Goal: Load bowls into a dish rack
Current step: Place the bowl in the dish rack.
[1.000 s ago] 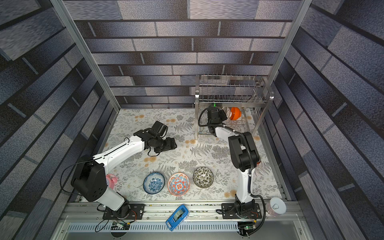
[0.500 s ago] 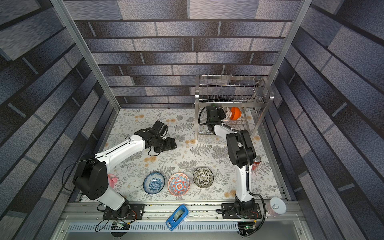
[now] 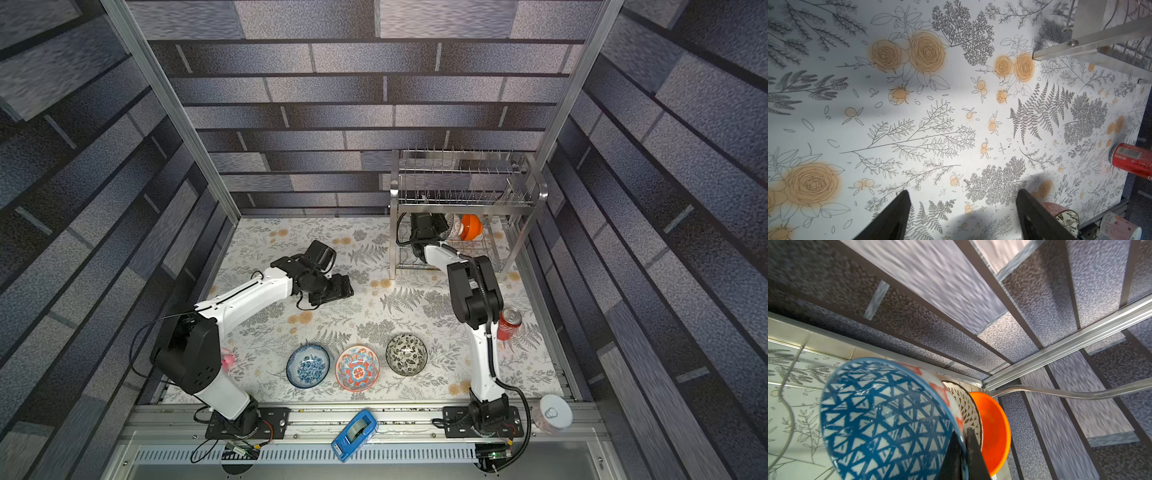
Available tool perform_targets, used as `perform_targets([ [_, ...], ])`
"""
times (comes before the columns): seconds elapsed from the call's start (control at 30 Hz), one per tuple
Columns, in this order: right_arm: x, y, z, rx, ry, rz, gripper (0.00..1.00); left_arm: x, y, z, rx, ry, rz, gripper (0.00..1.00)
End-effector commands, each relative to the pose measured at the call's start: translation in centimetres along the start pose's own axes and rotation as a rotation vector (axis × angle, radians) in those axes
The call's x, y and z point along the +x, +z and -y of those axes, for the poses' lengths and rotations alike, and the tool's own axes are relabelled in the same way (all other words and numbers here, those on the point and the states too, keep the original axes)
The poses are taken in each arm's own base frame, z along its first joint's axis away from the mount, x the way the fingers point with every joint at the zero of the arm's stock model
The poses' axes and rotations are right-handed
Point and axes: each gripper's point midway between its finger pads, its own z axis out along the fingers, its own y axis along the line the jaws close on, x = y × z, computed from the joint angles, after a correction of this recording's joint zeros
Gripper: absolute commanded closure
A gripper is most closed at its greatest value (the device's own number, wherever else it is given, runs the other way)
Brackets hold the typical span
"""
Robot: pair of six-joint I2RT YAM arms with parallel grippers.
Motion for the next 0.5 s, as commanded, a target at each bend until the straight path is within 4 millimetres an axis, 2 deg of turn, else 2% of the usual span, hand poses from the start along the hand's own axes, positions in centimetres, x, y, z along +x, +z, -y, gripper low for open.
perform_targets([
  [0.0, -2.1, 0.3, 2.0, 0.075, 0.047, 0.037, 1.0, -0.6, -0.4, 0.5, 0.017, 0.024, 0.001, 0.17],
  [0.47, -2.5, 1.8, 1.3, 0.13, -0.03, 0.021, 1.0, -1.1, -0.2, 0.7, 0.025, 0.026, -0.006, 0.18],
])
